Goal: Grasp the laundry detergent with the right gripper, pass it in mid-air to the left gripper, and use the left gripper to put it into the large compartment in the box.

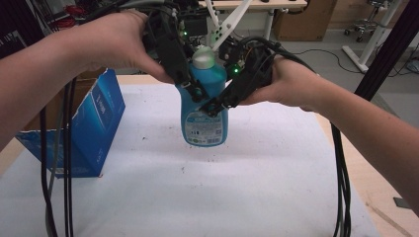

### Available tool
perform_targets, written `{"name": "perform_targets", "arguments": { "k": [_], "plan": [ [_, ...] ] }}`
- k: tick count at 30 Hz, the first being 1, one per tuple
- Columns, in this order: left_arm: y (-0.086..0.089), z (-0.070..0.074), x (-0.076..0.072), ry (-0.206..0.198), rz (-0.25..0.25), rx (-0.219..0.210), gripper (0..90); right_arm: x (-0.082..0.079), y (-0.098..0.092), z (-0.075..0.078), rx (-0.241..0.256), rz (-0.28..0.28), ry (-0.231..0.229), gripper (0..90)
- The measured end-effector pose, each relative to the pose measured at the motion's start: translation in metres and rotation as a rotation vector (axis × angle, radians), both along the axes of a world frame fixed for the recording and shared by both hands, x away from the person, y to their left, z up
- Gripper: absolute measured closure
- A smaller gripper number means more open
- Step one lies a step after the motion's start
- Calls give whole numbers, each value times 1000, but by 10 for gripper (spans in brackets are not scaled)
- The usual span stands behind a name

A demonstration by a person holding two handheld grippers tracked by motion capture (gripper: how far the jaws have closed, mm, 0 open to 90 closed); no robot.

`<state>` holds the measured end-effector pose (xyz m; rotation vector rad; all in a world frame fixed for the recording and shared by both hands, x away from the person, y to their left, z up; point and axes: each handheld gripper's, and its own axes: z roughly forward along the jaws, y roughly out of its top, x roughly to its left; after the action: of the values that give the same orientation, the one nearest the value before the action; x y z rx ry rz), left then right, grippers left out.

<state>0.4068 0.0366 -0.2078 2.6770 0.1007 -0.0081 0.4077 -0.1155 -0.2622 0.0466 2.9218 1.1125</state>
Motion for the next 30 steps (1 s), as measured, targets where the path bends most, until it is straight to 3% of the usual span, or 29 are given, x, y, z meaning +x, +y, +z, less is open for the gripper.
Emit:
{"name": "perform_targets", "arguments": {
  "k": [16, 30],
  "plan": [
    [2, -1, -1, -10, 20, -9, 363, -1, 3, -2, -15, 5, -1, 465],
    [4, 0, -1, -23, 10, -18, 374, 1, 5, -4, 2, 7, 28, 438]
  ]
}}
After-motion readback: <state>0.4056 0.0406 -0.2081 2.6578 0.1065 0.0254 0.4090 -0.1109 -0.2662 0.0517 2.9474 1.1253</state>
